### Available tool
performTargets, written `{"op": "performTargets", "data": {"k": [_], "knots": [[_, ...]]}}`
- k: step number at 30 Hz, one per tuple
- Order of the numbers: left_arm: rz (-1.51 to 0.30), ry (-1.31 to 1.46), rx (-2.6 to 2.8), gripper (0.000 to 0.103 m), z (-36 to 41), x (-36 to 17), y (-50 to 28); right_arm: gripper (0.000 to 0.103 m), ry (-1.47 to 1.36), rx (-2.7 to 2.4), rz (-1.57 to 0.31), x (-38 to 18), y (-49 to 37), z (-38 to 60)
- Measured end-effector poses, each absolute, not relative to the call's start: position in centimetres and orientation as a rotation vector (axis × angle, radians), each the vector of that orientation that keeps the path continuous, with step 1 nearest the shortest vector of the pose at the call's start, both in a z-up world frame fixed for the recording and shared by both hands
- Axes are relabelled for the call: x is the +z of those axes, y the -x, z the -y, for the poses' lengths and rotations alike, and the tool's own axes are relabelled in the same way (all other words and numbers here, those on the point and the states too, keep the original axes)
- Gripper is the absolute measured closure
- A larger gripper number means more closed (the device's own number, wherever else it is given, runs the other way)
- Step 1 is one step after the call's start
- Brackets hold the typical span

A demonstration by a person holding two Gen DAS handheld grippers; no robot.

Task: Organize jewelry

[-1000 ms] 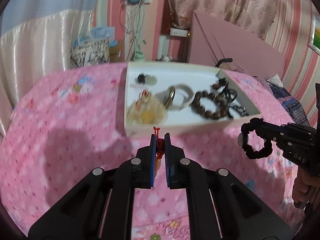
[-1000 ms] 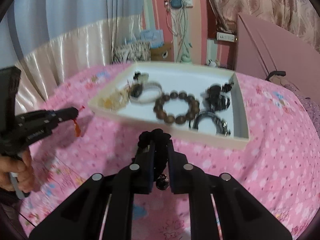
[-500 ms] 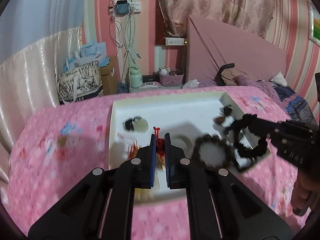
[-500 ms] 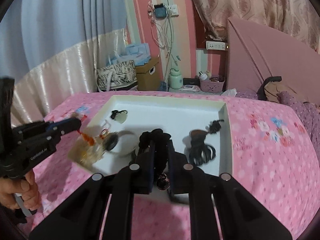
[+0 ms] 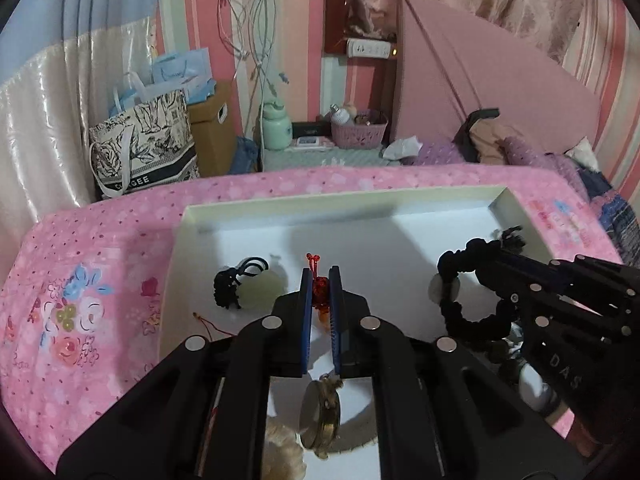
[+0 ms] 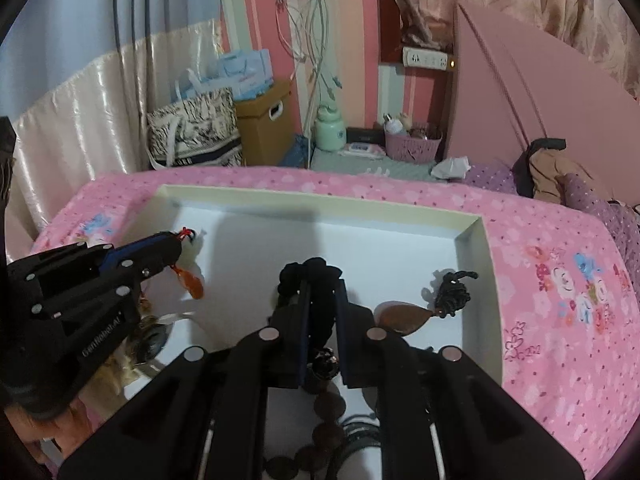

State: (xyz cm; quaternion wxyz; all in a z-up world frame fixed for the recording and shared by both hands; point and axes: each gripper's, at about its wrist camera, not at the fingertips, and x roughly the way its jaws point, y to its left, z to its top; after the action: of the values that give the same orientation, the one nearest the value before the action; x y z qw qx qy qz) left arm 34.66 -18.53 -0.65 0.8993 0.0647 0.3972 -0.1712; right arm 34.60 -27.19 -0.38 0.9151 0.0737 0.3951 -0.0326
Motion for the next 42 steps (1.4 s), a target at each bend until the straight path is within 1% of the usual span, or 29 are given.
{"op": "performTargets", "data": {"k": [8, 9, 10, 16, 18, 19, 20, 21, 22, 23, 28, 31, 32, 33, 34, 35, 37, 38, 40, 41, 42], "knots": [[-0.837, -0.125, -0.342, 0.097, 18.2, -1.2, -35.2, 0.091, -0.136, -0.098, -0.834, -1.6, -35.1, 27.1], [-0.839, -0.119, -0.34, 0.097, 18.0, -1.2, -35.2, 0.089, -0.131, -0.103, -0.836, -1.7, -35.2, 27.1], [-0.841, -0.119, -0.338, 0.097, 17.8, -1.2, -35.2, 0.089, -0.125, -0.106, -0.836, -1.8, -35.2, 27.0], [-0.865, -0.127, -0.326, 0.094, 17.6, -1.9, -35.3, 0.088, -0.084, -0.121, -0.83, -1.4, -35.2, 26.4], [-0.859, -0.12, -0.334, 0.085, 17.5, -1.8, -35.1, 0.088, -0.08, -0.126, -0.825, -1.2, -35.1, 26.4], [-0.853, -0.12, -0.337, 0.085, 17.5, -1.6, -35.0, 0.088, -0.082, -0.129, -0.82, -1.0, -35.0, 26.4], [-0.85, -0.12, -0.338, 0.084, 17.4, -1.5, -35.0, 0.086, -0.08, -0.133, -0.817, -0.8, -34.9, 26.4], [-0.851, -0.119, -0.341, 0.08, 17.4, -1.4, -34.9, 0.076, -0.078, -0.136, -0.812, -0.6, -34.8, 26.4], [-0.847, -0.119, -0.341, 0.077, 17.3, -1.2, -34.8, 0.069, -0.08, -0.137, -0.807, -0.4, -34.8, 26.5], [-0.839, -0.118, -0.338, 0.074, 17.3, -1.0, -34.7, 0.069, -0.089, -0.135, -0.798, -0.1, -34.6, 26.6], [-0.79, -0.084, -0.348, 0.072, 16.6, 1.1, -33.6, 0.069, -0.099, -0.14, -0.759, 1.5, -33.4, 27.1], [-0.747, -0.079, -0.352, 0.061, 15.9, 2.2, -32.1, 0.069, -0.105, -0.136, -0.725, 2.5, -31.8, 27.2], [-0.728, -0.074, -0.35, 0.051, 15.4, 2.4, -31.4, 0.069, -0.101, -0.135, -0.716, 2.6, -31.2, 27.2], [-0.717, -0.069, -0.344, 0.038, 15.1, 2.6, -30.9, 0.069, -0.1, -0.132, -0.708, 2.7, -30.6, 27.1], [-0.694, -0.06, -0.326, 0.031, 14.3, 2.8, -29.9, 0.068, -0.1, -0.129, -0.694, 2.8, -29.5, 27.2], [-0.668, -0.047, -0.31, 0.021, 13.4, 2.9, -28.8, 0.067, -0.1, -0.129, -0.688, 2.8, -28.6, 27.2], [-0.629, -0.045, -0.297, 0.018, 11.9, 3.1, -26.5, 0.059, -0.11, -0.121, -0.685, 2.4, -26.1, 27.4], [-0.607, -0.069, -0.275, 0.015, 11.3, 3.0, -25.1, 0.058, -0.117, -0.121, -0.681, 2.2, -25.0, 27.5], [-0.564, -0.114, -0.233, 0.01, 9.9, 2.8, -22.3, 0.051, -0.13, -0.119, -0.668, 1.6, -22.0, 27.6], [-0.551, -0.121, -0.215, 0.005, 9.3, 2.8, -21.2, 0.048, -0.136, -0.12, -0.662, 1.3, -20.7, 27.6], [-0.54, -0.124, -0.196, 0.003, 8.5, 2.5, -19.6, 0.044, -0.148, -0.141, -0.65, 0.9, -18.8, 27.7]]}}
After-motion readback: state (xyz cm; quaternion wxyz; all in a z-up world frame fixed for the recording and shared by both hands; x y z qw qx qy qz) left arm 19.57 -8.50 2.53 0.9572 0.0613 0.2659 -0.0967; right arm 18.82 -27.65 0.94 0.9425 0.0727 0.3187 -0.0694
